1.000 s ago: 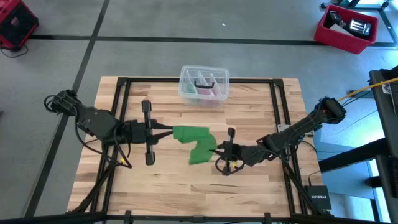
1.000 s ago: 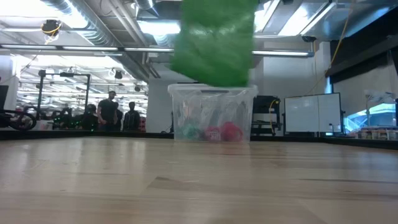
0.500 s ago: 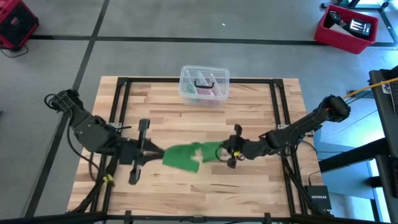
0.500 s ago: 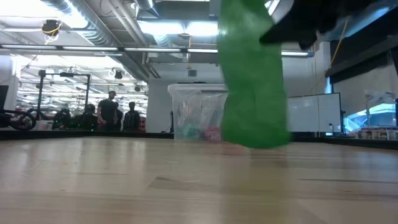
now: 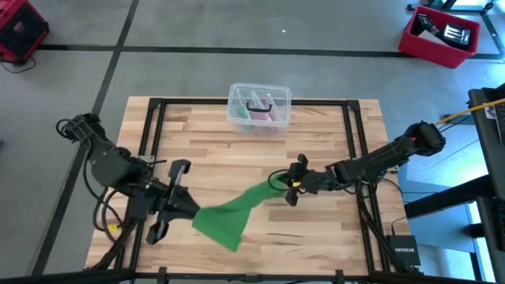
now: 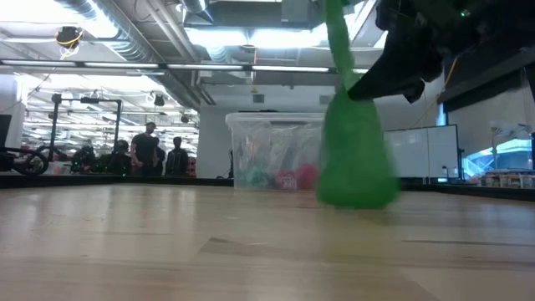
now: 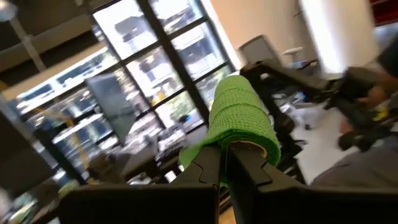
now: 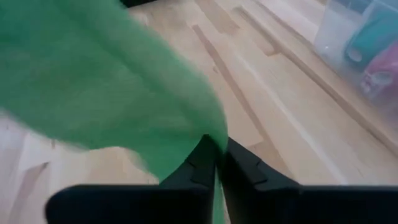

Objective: Roll bandage
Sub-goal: Roll the green bandage

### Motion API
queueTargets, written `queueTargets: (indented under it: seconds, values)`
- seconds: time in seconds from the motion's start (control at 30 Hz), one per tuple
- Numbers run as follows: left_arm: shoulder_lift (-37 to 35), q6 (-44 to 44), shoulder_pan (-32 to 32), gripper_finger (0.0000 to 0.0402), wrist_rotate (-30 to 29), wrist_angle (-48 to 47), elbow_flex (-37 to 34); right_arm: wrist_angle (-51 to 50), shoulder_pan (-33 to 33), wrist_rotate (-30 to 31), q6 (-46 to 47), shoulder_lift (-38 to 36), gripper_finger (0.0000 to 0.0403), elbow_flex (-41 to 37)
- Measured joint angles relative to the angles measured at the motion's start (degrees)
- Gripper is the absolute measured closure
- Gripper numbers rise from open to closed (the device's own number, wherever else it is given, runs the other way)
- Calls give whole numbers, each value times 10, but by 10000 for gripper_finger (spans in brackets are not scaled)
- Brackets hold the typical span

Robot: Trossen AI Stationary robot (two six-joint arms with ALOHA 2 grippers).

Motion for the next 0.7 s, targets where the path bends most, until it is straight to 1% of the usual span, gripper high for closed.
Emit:
queueTargets:
  seconds: [0.07,0.17,0.3,0.4,0.43,0.5,0.6,0.7]
  values:
    - [0,-9,11,400,-24,-5,0,-10,0,-4,-6,-4,357,11]
    - [0,-24,29,400,-69,-22,0,-43,0,-18,-26,-22,313,44]
    - [0,-53,55,400,-120,-46,0,-163,0,-29,-57,-58,243,118]
    - [0,-75,76,400,-136,-53,0,-268,0,-53,-57,-79,196,182]
    - [0,-80,82,400,-137,-51,0,-287,0,-60,-51,-84,183,200]
    - [0,-88,93,400,-138,-49,0,-291,1,-75,-48,-89,161,222]
    - [0,-94,108,400,-138,-49,0,-249,15,-100,-70,-89,138,223]
    - [0,-95,121,400,-138,-48,0,-172,41,-86,-111,-74,129,204]
